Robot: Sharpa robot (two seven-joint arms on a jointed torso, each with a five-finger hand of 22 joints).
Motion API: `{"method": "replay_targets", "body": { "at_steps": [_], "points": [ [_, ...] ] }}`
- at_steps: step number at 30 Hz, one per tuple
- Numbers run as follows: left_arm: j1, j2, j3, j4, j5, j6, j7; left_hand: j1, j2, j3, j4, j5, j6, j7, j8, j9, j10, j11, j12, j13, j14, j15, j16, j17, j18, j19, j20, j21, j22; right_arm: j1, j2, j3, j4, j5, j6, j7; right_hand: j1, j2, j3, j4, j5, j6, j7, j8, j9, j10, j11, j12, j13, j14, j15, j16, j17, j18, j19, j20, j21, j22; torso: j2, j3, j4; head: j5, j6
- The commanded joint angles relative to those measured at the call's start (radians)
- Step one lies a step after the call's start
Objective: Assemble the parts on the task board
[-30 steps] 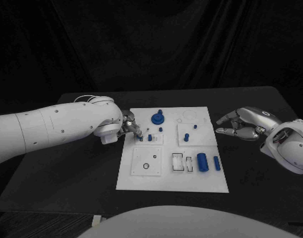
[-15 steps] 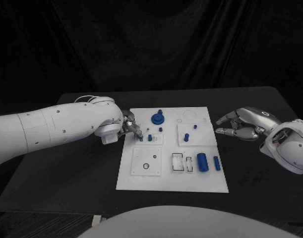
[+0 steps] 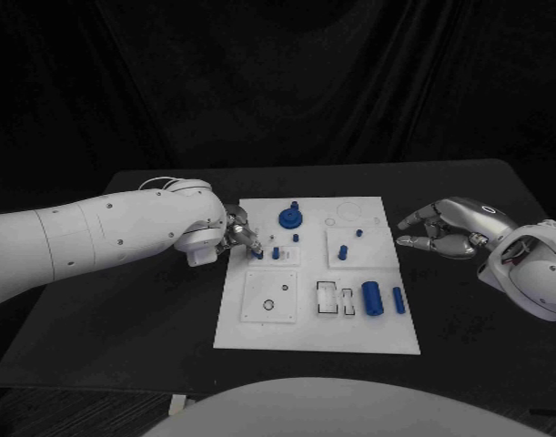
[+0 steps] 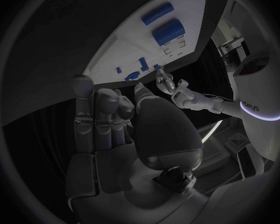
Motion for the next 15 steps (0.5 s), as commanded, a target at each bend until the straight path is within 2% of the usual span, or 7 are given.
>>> {"method": "replay_targets", "body": {
  "at_steps": [1, 15],
  "points": [
    [-0.004, 0.001, 0.000, 0.001, 0.006, 0.018, -0.001, 0.004, 0.010, -0.005, 0.002, -0.004, -0.003, 0.002, -0.006, 0.001, 0.105, -0.002, 0.004, 0.263, 0.102, -0.001, 0.003, 0.264, -0.008, 0.003, 0.003, -0.006, 0.161, -0.003, -0.001, 0.001, 0.001, -0.001, -0.003, -0.014, 0.007, 0.003, 0.006, 0.003, 0.004, 0.009, -0.001, -0.004, -0.002, -0.006, 0.002, -0.006, -0.001, 0.022, 0.009, -0.004, 0.000, 0.005, 0.006, -0.003, -0.004, 0.002, 0.000, 0.0000, 0.0002, 0.001, 0.000],
    [-0.008, 0.009, 0.000, -0.003, 0.006, 0.027, -0.004, 0.006, 0.013, -0.006, 0.001, -0.009, -0.002, 0.002, -0.008, -0.001, 0.105, -0.001, 0.004, 0.263, 0.102, -0.001, 0.003, 0.264, -0.007, 0.001, 0.004, -0.008, 0.160, -0.004, -0.001, 0.001, 0.002, -0.001, 0.000, -0.015, 0.008, 0.003, 0.006, 0.003, 0.004, 0.009, -0.001, -0.004, -0.002, -0.014, 0.002, -0.024, -0.017, 0.022, 0.009, -0.004, 0.000, 0.005, 0.007, -0.003, -0.003, 0.002, 0.002, 0.0000, 0.0020, -0.001, 0.000]
  ]
}}
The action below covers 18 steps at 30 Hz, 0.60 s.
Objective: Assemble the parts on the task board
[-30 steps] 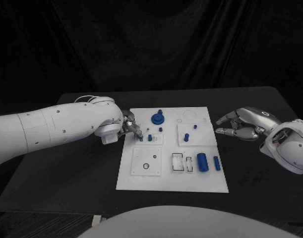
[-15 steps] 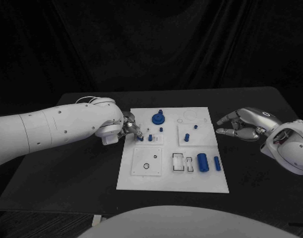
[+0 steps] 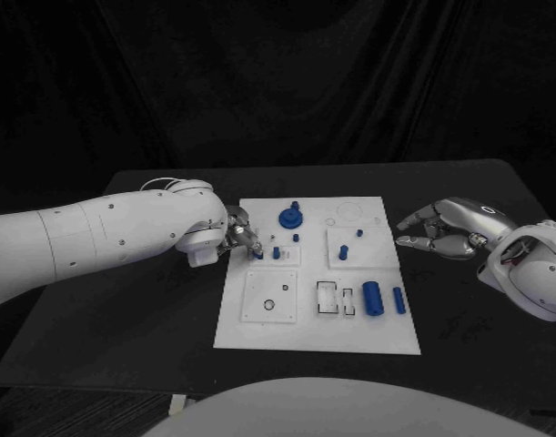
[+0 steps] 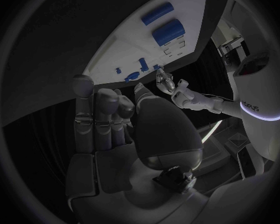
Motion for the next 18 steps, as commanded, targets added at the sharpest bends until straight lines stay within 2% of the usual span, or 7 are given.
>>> {"method": "replay_targets", "body": {
  "at_steps": [1, 3, 4, 7, 12, 17, 18],
  "points": [
    [-0.005, 0.004, -0.001, -0.001, 0.005, 0.024, -0.005, 0.001, 0.009, -0.009, 0.002, -0.016, 0.000, 0.001, -0.006, -0.003, 0.105, -0.001, 0.004, 0.263, 0.102, 0.000, 0.003, 0.263, -0.007, 0.001, 0.004, -0.005, 0.160, -0.002, -0.002, 0.000, 0.002, -0.001, 0.000, -0.015, 0.008, 0.003, 0.003, 0.000, 0.004, 0.006, 0.002, -0.004, -0.001, -0.010, -0.002, -0.008, -0.004, 0.022, 0.009, -0.004, 0.000, 0.005, 0.007, -0.003, -0.003, 0.003, 0.001, -0.0003, -0.0006, 0.001, 0.000],
    [-0.006, 0.005, -0.001, -0.003, 0.005, 0.030, -0.007, 0.002, 0.013, -0.023, 0.005, -0.071, 0.002, 0.001, -0.011, -0.010, 0.105, 0.000, 0.004, 0.263, 0.102, 0.001, 0.003, 0.263, -0.007, 0.000, 0.006, -0.008, 0.160, -0.002, -0.002, 0.000, 0.002, -0.001, 0.000, -0.015, 0.008, 0.003, 0.003, 0.000, 0.004, 0.006, 0.002, -0.004, -0.001, -0.010, -0.002, -0.008, -0.004, 0.022, 0.009, -0.004, 0.000, 0.005, 0.007, -0.003, -0.003, 0.003, 0.001, -0.0003, -0.0007, 0.001, 0.000],
    [-0.006, 0.005, -0.001, -0.004, 0.005, 0.033, -0.007, -0.001, 0.011, -0.039, 0.010, -0.114, 0.004, 0.001, -0.015, -0.016, 0.105, 0.000, 0.004, 0.263, 0.102, 0.001, 0.003, 0.263, -0.007, -0.002, 0.007, -0.010, 0.160, -0.002, -0.002, 0.000, 0.002, -0.001, 0.000, -0.015, 0.008, 0.003, 0.003, 0.000, 0.004, 0.006, 0.002, -0.004, -0.001, -0.010, -0.002, -0.008, -0.004, 0.022, 0.009, -0.004, 0.000, 0.005, 0.007, -0.003, -0.003, 0.003, 0.001, -0.0002, -0.0007, 0.001, 0.000],
    [-0.007, 0.006, -0.001, -0.006, 0.005, 0.038, -0.009, -0.014, 0.007, -0.068, 0.025, -0.135, 0.008, 0.002, -0.021, -0.025, 0.105, 0.002, 0.004, 0.263, 0.102, 0.003, 0.003, 0.263, -0.006, -0.003, 0.007, -0.013, 0.161, -0.003, -0.002, 0.000, 0.002, -0.001, 0.000, -0.015, 0.008, 0.003, 0.003, 0.000, 0.004, 0.006, 0.002, -0.004, -0.001, -0.010, -0.002, -0.008, -0.004, 0.022, 0.009, -0.004, 0.000, 0.005, 0.007, -0.003, -0.003, 0.003, 0.001, -0.0002, -0.0013, 0.002, 0.000],
    [-0.008, 0.007, -0.001, -0.010, 0.005, 0.039, -0.008, -0.024, 0.010, -0.109, 0.047, -0.189, 0.012, 0.004, -0.032, -0.041, 0.105, 0.004, 0.004, 0.263, 0.102, 0.005, 0.003, 0.263, -0.005, -0.005, 0.009, -0.018, 0.162, -0.003, -0.002, 0.000, 0.002, -0.001, 0.000, -0.016, 0.008, 0.003, 0.003, 0.000, 0.004, 0.006, 0.002, -0.004, -0.001, -0.010, -0.002, -0.008, -0.004, 0.022, 0.009, -0.004, 0.000, 0.005, 0.007, -0.003, -0.003, 0.003, 0.001, -0.0001, -0.0024, 0.003, 0.000],
    [-0.009, 0.007, -0.001, -0.011, 0.005, 0.034, 0.001, -0.104, -0.001, -0.204, 0.135, -0.240, 0.017, 0.013, -0.044, -0.060, 0.105, 0.012, 0.004, 0.263, 0.102, 0.012, 0.003, 0.263, -0.005, -0.005, 0.015, -0.022, 0.164, -0.003, -0.003, 0.000, 0.001, -0.001, -0.001, -0.017, 0.008, 0.003, 0.003, 0.000, 0.005, 0.006, 0.002, -0.004, -0.001, -0.011, -0.002, -0.011, -0.006, 0.022, 0.009, -0.005, -0.001, 0.005, 0.007, -0.002, -0.004, 0.003, 0.001, -0.0003, -0.0016, 0.001, 0.000],
    [-0.009, 0.006, -0.001, -0.011, 0.005, 0.033, 0.004, -0.105, 0.000, -0.208, 0.138, -0.241, 0.017, 0.013, -0.044, -0.060, 0.105, 0.012, 0.004, 0.263, 0.102, 0.012, 0.003, 0.263, -0.005, -0.006, 0.016, -0.022, 0.164, -0.003, -0.003, 0.000, 0.001, -0.001, -0.001, -0.017, 0.009, 0.003, 0.003, 0.000, 0.005, 0.006, 0.002, -0.004, -0.001, -0.011, -0.002, -0.011, -0.007, 0.022, 0.009, -0.005, -0.001, 0.005, 0.007, -0.002, -0.005, 0.002, 0.001, -0.0003, -0.0016, 0.001, 0.000]
  ]
}}
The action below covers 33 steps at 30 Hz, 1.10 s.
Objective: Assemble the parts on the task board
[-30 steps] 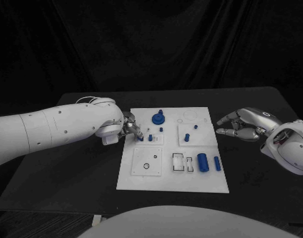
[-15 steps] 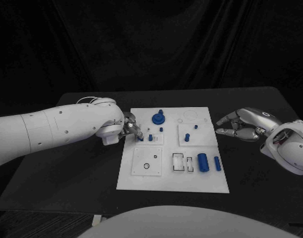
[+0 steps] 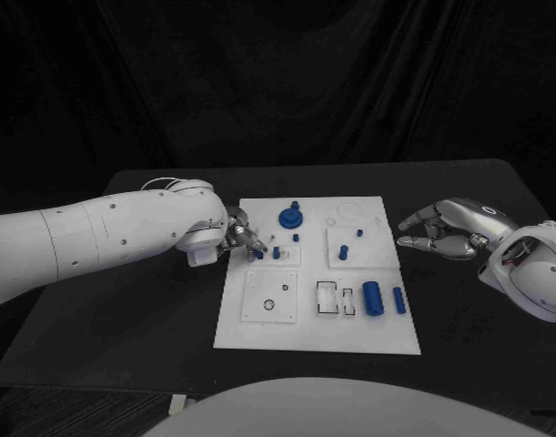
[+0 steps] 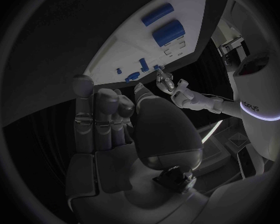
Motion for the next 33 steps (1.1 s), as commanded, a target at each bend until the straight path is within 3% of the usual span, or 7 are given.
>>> {"method": "replay_targets", "body": {
  "at_steps": [1, 17, 20, 24, 33],
  "points": [
    [-0.006, 0.002, -0.002, 0.001, 0.006, 0.015, 0.014, -0.014, -0.002, -0.028, 0.019, -0.011, 0.004, 0.005, -0.005, -0.003, 0.105, 0.005, 0.004, 0.263, 0.106, 0.009, 0.003, 0.264, -0.005, 0.001, 0.009, -0.005, 0.164, -0.002, -0.002, 0.001, 0.001, -0.001, -0.002, -0.017, 0.009, 0.003, 0.003, 0.000, 0.005, 0.006, 0.002, -0.004, -0.001, -0.007, 0.002, -0.006, -0.001, 0.022, 0.009, -0.005, -0.001, 0.005, 0.007, -0.002, -0.005, 0.003, 0.000, -0.0001, -0.0001, -0.001, 0.000],
    [-0.007, 0.002, -0.002, -0.002, 0.006, 0.000, 0.051, -0.016, 0.009, -0.111, 0.066, -0.058, 0.016, -0.003, 0.034, 0.030, 0.105, 0.000, 0.004, 0.263, 0.106, 0.006, 0.003, 0.264, -0.004, 0.002, 0.008, -0.009, 0.169, -0.004, 0.000, 0.001, -0.002, -0.001, -0.005, -0.018, 0.013, 0.003, 0.005, -0.002, 0.011, 0.008, 0.002, -0.005, -0.002, -0.008, 0.002, -0.008, -0.003, 0.022, 0.009, -0.006, -0.002, 0.005, 0.007, -0.002, -0.006, 0.003, -0.001, -0.0003, -0.0008, 0.000, 0.000],
    [-0.007, 0.001, -0.002, -0.002, 0.006, -0.006, 0.056, -0.011, 0.015, -0.131, 0.077, -0.065, 0.022, -0.008, 0.056, 0.051, 0.105, -0.004, 0.004, 0.263, 0.106, 0.003, 0.003, 0.264, -0.004, 0.003, 0.005, -0.010, 0.171, -0.005, 0.000, 0.001, -0.003, -0.001, -0.005, -0.019, 0.015, 0.003, 0.006, -0.002, 0.014, 0.008, 0.002, -0.006, -0.002, -0.008, 0.003, -0.009, -0.004, 0.022, 0.009, -0.006, -0.002, 0.005, 0.007, -0.002, -0.008, 0.003, -0.001, -0.0004, -0.0008, 0.000, 0.000],
    [-0.007, -0.001, -0.002, -0.001, 0.006, -0.015, 0.066, 0.004, 0.029, -0.171, 0.098, -0.066, 0.012, -0.017, 0.118, 0.124, 0.105, -0.010, 0.004, 0.263, 0.106, -0.003, 0.003, 0.264, -0.004, 0.003, -0.001, -0.014, 0.175, -0.006, 0.000, 0.001, -0.004, -0.001, -0.006, -0.019, 0.015, 0.003, 0.006, -0.002, 0.014, 0.008, 0.002, -0.006, -0.002, -0.008, 0.003, -0.009, -0.004, 0.022, 0.009, -0.006, -0.002, 0.005, 0.007, -0.002, -0.008, 0.003, 0.000, -0.0003, -0.0004, -0.001, 0.000],
    [-0.007, -0.003, -0.002, 0.003, 0.006, -0.028, 0.077, 0.005, 0.049, -0.191, 0.125, -0.049, 0.010, -0.022, 0.151, 0.161, 0.105, -0.015, 0.004, 0.263, 0.106, -0.007, 0.003, 0.264, -0.005, 0.006, -0.004, -0.014, 0.179, -0.008, 0.000, 0.001, -0.005, -0.001, -0.007, -0.019, 0.016, 0.004, 0.006, -0.002, 0.020, 0.009, 0.003, -0.007, -0.003, -0.007, 0.003, -0.010, -0.005, 0.023, 0.010, -0.006, -0.002, 0.005, 0.007, -0.002, -0.008, 0.004, 0.000, -0.0003, -0.0004, 0.001, 0.000]
  ]
}}
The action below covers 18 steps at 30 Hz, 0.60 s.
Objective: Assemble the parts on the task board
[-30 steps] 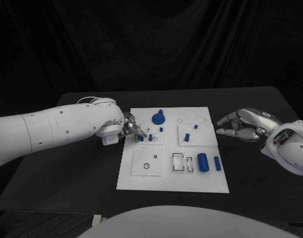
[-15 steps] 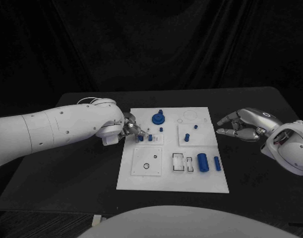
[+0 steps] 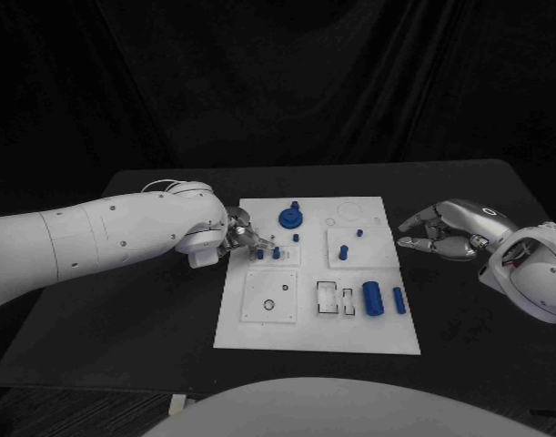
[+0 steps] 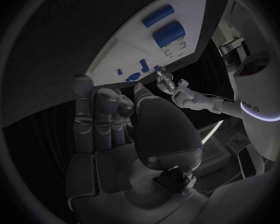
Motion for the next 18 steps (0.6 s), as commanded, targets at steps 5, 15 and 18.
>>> {"method": "replay_targets", "body": {
  "at_steps": [5, 15, 18],
  "points": [
    [-0.002, -0.001, 0.001, 0.003, 0.006, -0.020, 0.032, 0.001, 0.030, -0.011, 0.027, 0.055, -0.004, -0.010, 0.019, 0.019, 0.104, -0.012, 0.004, 0.263, 0.106, -0.010, 0.003, 0.264, -0.005, 0.005, -0.009, -0.007, 0.182, -0.003, 0.000, 0.001, -0.001, -0.001, -0.007, -0.017, 0.012, 0.001, 0.007, -0.001, 0.011, 0.007, 0.000, -0.008, -0.002, -0.003, 0.000, -0.005, -0.003, 0.023, 0.010, -0.006, -0.001, 0.005, 0.008, -0.002, -0.005, 0.004, 0.000, -0.0001, -0.0002, 0.000, 0.000],
    [0.000, -0.021, 0.001, 0.020, -0.015, -0.072, 0.034, 0.028, 0.016, -0.027, 0.026, 0.088, -0.013, -0.011, 0.021, 0.024, 0.104, -0.014, 0.004, 0.263, 0.106, -0.013, 0.003, 0.264, -0.007, 0.012, -0.012, -0.002, 0.187, -0.004, -0.002, 0.001, -0.001, -0.001, -0.008, -0.016, 0.013, 0.002, 0.008, -0.001, 0.014, 0.007, 0.000, -0.009, -0.002, -0.003, 0.000, -0.005, -0.003, 0.023, 0.010, -0.006, -0.002, 0.005, 0.008, -0.002, -0.004, 0.004, 0.000, 0.0001, -0.0001, -0.003, 0.000],
    [0.009, -0.038, 0.001, 0.037, -0.048, -0.109, 0.044, 0.030, 0.003, -0.040, 0.028, 0.077, -0.010, -0.012, 0.024, 0.025, 0.104, -0.015, 0.004, 0.263, 0.106, -0.014, 0.003, 0.264, -0.008, 0.016, -0.012, 0.001, 0.189, -0.004, -0.003, 0.001, -0.001, -0.001, -0.008, -0.017, 0.012, 0.002, 0.008, 0.000, 0.015, 0.007, 0.000, -0.009, -0.002, -0.003, 0.000, -0.006, -0.005, 0.023, 0.010, -0.006, -0.002, 0.005, 0.008, -0.002, -0.004, 0.004, 0.000, 0.0003, 0.0004, -0.003, 0.000]
  ]
}}
